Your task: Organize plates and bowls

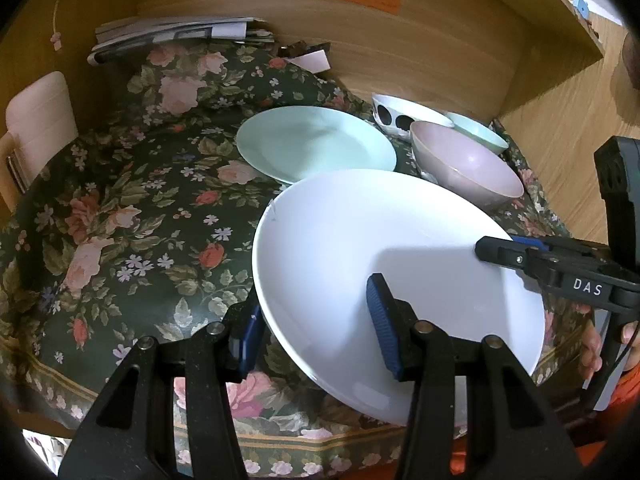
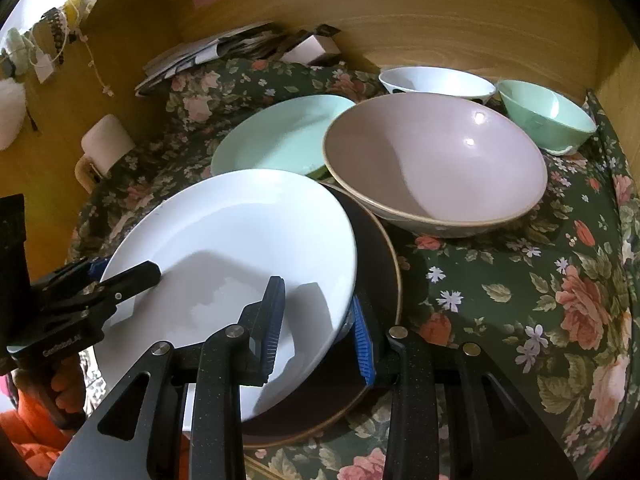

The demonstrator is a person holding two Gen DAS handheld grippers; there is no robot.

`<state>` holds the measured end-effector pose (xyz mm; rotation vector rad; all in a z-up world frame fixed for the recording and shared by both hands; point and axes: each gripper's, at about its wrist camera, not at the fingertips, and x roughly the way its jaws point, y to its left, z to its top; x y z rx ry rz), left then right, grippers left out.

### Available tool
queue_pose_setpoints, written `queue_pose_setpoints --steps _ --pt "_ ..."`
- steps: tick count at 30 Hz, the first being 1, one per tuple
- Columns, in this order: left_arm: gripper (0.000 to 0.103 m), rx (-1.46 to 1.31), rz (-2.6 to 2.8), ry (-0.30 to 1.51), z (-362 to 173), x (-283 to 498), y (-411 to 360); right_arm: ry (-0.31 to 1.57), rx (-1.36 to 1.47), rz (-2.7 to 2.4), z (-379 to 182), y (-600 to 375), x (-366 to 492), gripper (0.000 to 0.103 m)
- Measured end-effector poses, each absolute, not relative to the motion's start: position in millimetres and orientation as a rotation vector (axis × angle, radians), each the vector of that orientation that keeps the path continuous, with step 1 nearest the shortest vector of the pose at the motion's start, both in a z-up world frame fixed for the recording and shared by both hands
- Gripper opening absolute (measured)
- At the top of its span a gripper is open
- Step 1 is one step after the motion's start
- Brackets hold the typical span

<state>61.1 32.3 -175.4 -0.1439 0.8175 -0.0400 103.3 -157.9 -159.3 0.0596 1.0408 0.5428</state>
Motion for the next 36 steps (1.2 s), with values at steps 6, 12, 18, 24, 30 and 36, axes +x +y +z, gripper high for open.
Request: queue_pose_setpoints --steps 6,12,18,24,30,36 --pt "0.049 -0.140 -0.046 0.827 -179.1 64.7 29.9 1.059 0.058 0.539 -163.4 -160.3 103.9 0.029" --pt "0.049 -0.145 -0.050 0.845 -183.7 68.0 29.1 1.068 0.077 0.540 -162.0 -162.9 104.6 0.030" --pt "0.049 -0.148 -0.046 0.848 -184.4 69.8 27.5 1.075 0.054 0.536 -158.9 -164.8 104.6 0.030" --pt "0.049 -0.137 -0.048 0.849 -186.1 72.1 25.8 1.047 0.016 0.503 -150.5 -173.1 102.3 0.031" --pt "0.049 -0.130 -0.051 0.859 -189.2 75.1 22.0 1.038 0.022 0.493 -148.4 -177.9 100.3 0.031" --pt "0.049 -0.105 -0.043 0.854 -186.2 76.3 23.1 0.986 0.014 0.498 -133.4 -174.9 102.0 0.033"
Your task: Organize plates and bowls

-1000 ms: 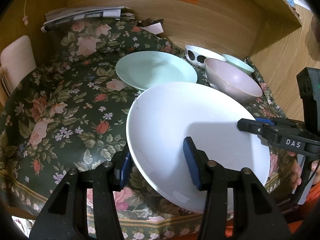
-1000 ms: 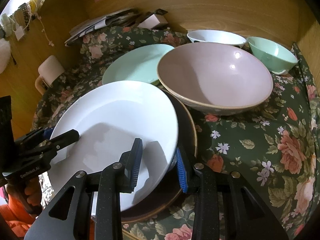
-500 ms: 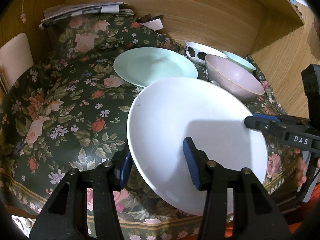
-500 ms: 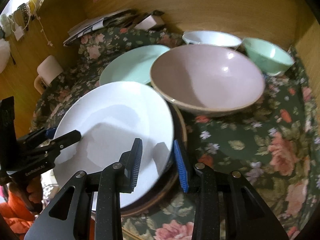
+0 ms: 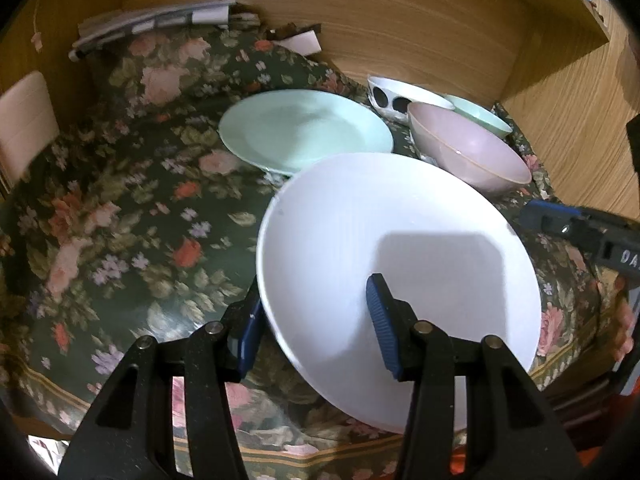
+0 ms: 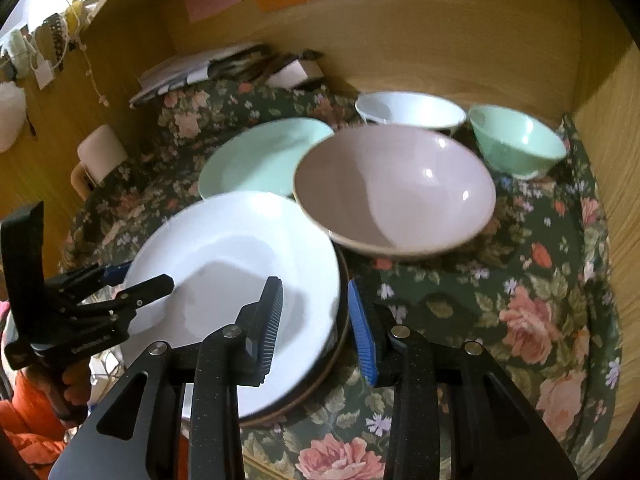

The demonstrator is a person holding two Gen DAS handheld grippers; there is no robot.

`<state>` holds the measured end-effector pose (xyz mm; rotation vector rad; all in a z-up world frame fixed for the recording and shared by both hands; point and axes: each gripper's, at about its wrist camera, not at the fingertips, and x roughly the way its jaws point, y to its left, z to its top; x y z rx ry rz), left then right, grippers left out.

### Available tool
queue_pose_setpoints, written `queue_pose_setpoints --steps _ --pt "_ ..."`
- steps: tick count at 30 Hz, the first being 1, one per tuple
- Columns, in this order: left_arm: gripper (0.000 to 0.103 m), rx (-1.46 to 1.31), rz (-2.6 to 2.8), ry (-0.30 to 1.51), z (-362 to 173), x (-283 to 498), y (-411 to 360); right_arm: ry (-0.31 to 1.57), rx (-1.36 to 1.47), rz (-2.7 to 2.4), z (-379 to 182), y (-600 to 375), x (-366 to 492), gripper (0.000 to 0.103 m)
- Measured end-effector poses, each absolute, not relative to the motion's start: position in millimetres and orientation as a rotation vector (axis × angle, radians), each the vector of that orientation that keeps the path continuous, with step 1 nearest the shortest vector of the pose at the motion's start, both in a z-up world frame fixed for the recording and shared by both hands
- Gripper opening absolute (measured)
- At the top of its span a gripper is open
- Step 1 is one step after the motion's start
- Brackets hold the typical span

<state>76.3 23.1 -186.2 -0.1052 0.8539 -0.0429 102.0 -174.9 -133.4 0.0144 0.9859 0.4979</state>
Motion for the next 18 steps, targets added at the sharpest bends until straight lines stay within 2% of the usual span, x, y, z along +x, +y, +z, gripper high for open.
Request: queue_pose_setpoints --steps 4,10,16,18 --pt "0.050 -0.102 -0.024 0.825 -172.6 78.9 32.5 0.942 0.007 0.509 -120.5 -171.5 108.5 0.037" --pt "0.060 -0.094 0.017 0.770 -146.0 88.5 49.4 0.888 -0.016 0.524 -103.9 -161.9 124.3 0.042" --pt "0.080 -0.092 0.064 0.717 -122.0 103.8 69.0 0.860 -0.040 0.546 -92.8 -145.3 148.1 0.044" --pt "0.081 -0.094 0.079 0.711 -118.5 109.5 75.3 0.858 -0.049 0.555 -91.3 -137.9 157.4 0.047"
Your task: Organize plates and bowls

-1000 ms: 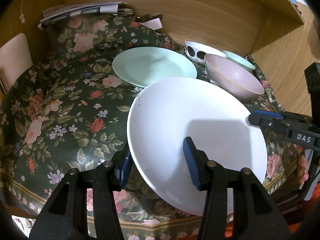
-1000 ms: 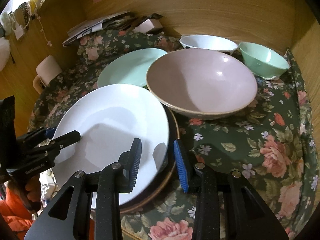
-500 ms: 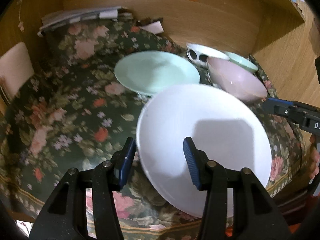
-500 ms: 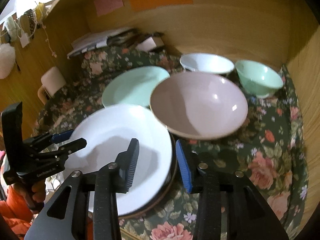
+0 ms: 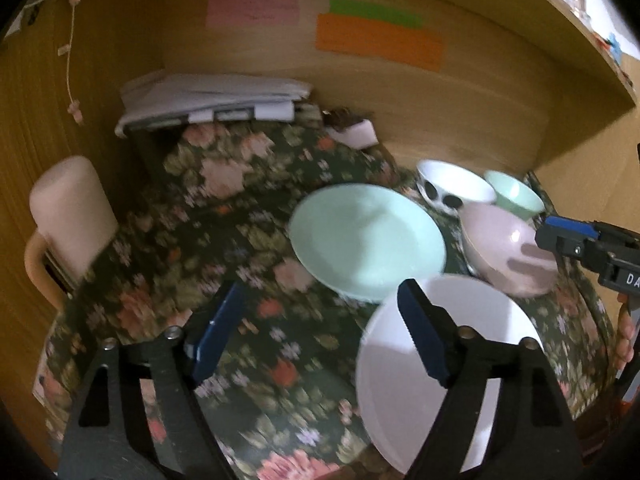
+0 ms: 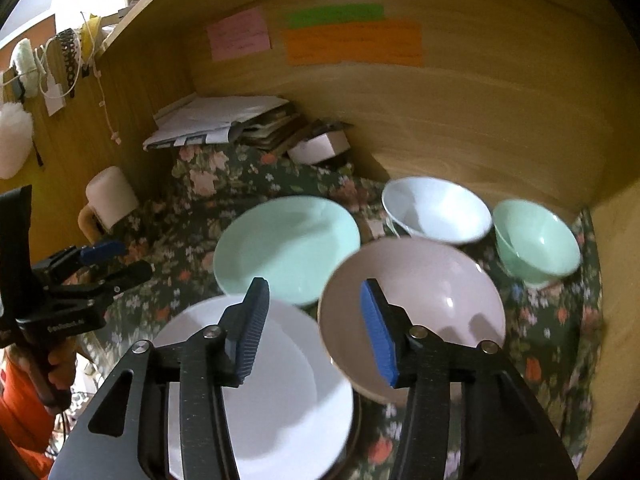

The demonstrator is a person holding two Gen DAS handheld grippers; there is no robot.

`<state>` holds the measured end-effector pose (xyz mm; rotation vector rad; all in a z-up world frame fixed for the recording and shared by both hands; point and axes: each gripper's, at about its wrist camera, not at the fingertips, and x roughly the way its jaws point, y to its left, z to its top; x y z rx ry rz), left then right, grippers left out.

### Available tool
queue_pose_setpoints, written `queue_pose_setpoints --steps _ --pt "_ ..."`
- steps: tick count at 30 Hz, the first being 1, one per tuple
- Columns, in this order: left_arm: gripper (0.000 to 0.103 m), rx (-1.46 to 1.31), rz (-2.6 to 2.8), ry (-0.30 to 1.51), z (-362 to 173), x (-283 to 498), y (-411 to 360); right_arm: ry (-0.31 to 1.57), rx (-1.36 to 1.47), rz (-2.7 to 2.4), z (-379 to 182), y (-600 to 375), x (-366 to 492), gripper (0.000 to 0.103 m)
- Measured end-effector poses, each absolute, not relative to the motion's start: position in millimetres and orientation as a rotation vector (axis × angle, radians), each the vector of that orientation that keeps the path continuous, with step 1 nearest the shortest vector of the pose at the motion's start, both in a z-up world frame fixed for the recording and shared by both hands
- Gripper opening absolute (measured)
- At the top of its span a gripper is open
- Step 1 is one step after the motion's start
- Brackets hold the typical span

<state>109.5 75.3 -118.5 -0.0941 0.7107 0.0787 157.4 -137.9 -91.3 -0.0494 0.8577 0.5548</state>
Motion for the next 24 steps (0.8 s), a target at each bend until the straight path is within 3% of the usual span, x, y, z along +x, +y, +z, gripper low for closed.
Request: queue_pose_setpoints --steps 4,21,24 --pt "0.088 -0.101 0.092 0.711 -114.1 124.5 88.9 0.853 -0.071 0.567 -91.9 -124.4 176.0 0.054" --pt "0.089 -0.078 0.086 0.848 -161.0 200.3 107.9 1.038 -0.156 0.546 -142.9 -91.9 273.2 0.054" --pt "0.089 -0.069 0.083 0.858 -166.9 210.8 110.6 1.078 -0.188 0.555 -153.5 -85.8 282.8 0.046"
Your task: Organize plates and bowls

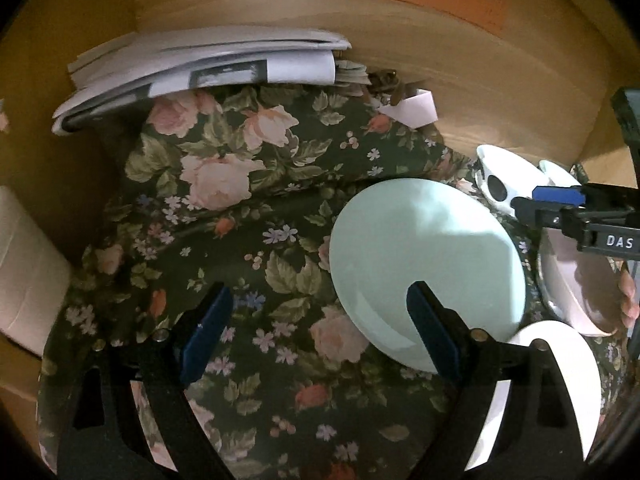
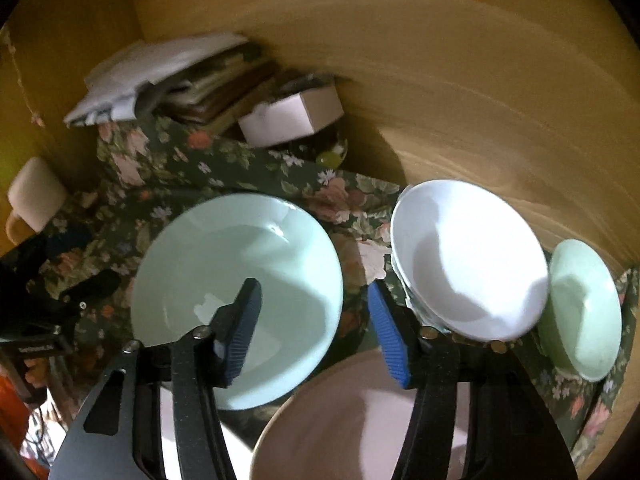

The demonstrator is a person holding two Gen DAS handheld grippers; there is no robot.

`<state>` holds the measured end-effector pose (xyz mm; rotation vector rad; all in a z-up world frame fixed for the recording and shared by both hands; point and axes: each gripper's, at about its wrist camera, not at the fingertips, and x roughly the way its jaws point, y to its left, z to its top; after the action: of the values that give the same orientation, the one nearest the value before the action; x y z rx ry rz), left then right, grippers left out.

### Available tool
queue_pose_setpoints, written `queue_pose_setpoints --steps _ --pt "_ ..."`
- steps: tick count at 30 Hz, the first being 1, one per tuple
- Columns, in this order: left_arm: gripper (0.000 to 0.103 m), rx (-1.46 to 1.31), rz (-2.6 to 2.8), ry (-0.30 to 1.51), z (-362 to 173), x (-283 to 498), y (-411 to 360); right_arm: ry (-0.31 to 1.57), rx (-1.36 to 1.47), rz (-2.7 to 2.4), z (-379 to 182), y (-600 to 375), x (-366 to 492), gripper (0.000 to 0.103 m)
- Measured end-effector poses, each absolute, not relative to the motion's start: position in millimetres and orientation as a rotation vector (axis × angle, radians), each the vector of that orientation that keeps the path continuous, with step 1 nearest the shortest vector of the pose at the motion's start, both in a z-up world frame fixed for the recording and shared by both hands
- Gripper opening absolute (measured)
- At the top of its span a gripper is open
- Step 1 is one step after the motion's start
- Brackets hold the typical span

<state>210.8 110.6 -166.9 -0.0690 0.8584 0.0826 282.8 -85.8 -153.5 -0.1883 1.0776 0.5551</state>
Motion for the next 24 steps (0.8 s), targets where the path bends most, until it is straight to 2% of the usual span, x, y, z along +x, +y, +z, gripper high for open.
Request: queue_pose_setpoints --steps 2,5,18,24 --pt "0.089 -0.068 0.080 0.863 -169.1 215.3 112.5 1.110 -0.217 0.565 -160.4 -80.6 288.4 0.039" --pt "0.089 -0.075 0.074 0.868 -172.5 220.7 115.8 1.155 -0.253 0.573 -169.6 -73.5 296.1 0.035" --pt "0.086 -0.047 0.038 0.845 -176.4 216.2 113.3 1.268 -0.378 0.562 -197.8 -51.7 310.4 0.035" --pt "0.082 -0.088 0.065 0.866 -178.8 203.8 130.0 1.293 -0.302 0.635 -191.7 -40.5 299.2 0.035"
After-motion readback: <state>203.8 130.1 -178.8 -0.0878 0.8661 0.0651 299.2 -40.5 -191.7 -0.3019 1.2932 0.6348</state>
